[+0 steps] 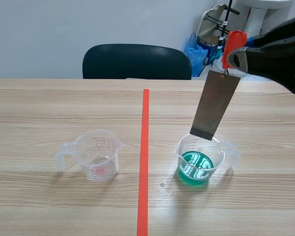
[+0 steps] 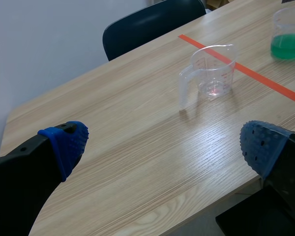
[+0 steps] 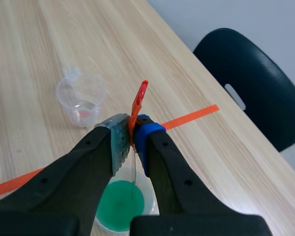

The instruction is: Do the redox reaction experiment

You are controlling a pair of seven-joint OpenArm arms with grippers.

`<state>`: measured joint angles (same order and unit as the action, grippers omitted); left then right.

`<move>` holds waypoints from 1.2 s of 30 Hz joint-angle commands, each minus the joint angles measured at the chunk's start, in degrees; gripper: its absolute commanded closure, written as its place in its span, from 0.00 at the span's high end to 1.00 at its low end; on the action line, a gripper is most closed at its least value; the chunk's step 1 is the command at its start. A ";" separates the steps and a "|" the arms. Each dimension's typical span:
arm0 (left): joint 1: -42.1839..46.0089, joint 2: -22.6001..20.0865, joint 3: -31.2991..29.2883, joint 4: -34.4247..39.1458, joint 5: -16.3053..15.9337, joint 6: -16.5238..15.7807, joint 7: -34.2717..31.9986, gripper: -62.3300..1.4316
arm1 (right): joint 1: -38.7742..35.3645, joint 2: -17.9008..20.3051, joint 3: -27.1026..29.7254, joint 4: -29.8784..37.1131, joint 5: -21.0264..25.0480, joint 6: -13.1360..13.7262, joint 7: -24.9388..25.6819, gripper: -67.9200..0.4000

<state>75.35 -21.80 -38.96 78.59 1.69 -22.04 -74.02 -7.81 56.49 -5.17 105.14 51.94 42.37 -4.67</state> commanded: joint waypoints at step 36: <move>0.09 -0.02 0.26 0.20 -0.55 0.09 -0.98 1.00 | 2.12 -12.04 -10.34 -15.19 -20.76 -0.90 15.13 0.02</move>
<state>75.35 -21.96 -38.96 78.59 1.54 -22.04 -74.02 -7.18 44.07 -15.49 89.73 30.35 41.54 8.99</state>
